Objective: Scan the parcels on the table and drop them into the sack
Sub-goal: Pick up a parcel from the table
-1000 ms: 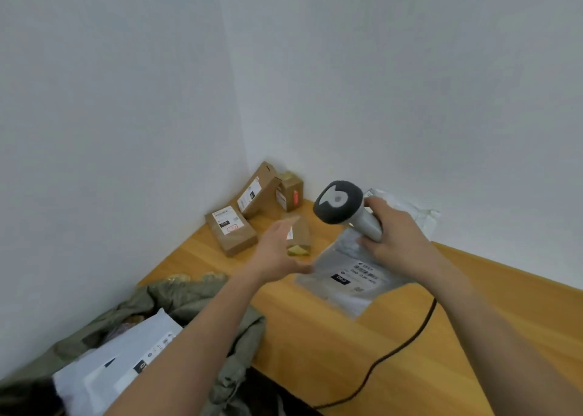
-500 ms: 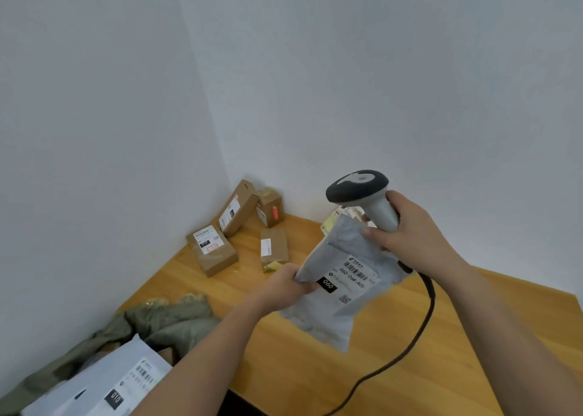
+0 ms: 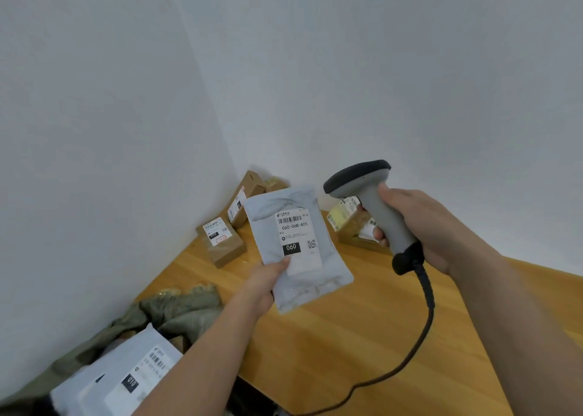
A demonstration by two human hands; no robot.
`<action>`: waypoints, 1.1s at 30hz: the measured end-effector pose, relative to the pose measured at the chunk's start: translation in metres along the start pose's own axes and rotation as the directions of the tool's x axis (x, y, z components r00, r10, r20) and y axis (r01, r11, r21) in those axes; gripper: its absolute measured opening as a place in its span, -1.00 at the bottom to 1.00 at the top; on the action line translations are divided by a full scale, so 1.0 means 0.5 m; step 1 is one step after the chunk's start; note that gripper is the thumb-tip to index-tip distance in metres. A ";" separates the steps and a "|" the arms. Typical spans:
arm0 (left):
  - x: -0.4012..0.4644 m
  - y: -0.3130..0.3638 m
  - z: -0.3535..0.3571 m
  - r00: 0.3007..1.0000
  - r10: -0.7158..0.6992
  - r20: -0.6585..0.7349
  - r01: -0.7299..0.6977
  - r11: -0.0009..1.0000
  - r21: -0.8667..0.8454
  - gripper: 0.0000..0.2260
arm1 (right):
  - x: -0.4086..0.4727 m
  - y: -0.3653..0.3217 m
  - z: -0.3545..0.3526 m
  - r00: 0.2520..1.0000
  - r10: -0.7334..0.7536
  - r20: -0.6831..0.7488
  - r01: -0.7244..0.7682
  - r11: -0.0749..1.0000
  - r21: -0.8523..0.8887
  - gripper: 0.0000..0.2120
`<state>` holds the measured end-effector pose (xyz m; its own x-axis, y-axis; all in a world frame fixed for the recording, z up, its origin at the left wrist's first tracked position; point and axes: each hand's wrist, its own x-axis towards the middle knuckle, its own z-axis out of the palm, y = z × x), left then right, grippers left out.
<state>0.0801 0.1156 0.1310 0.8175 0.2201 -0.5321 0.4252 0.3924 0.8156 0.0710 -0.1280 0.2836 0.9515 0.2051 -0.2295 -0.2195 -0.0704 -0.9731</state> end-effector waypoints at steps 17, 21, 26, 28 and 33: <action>0.012 0.007 0.002 0.992 -0.045 -0.115 0.044 0.999 -0.014 -0.77 | -0.088 -0.063 -0.025 0.991 -0.133 -0.019 0.133 0.991 0.006 -0.64; 0.010 0.005 -0.015 0.990 -0.033 -0.137 0.031 0.999 -0.013 -0.75 | -0.092 -0.065 -0.015 0.992 -0.126 -0.013 0.127 0.992 0.020 -0.64; 0.001 -0.006 -0.097 0.953 -0.016 -0.302 0.023 1.000 0.019 -0.72 | -0.070 -0.046 0.035 0.999 -0.035 0.033 0.037 0.999 -0.036 -0.59; -0.008 -0.012 -0.154 0.923 -0.014 -0.383 0.027 0.999 0.029 -0.71 | -0.056 -0.032 0.068 0.998 -0.004 0.060 0.007 0.999 -0.049 -0.57; -0.044 -0.034 -0.334 0.798 -0.013 -0.603 0.025 1.000 0.011 -0.73 | -0.029 -0.003 0.176 0.989 0.049 0.140 -0.041 0.997 -0.062 -0.60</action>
<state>-0.0101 0.2533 0.0911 0.4126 0.7086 -0.5725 0.4499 0.3880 0.8044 0.0384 -0.0451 0.2863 0.8999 0.3361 -0.2777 -0.2444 -0.1387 -0.9597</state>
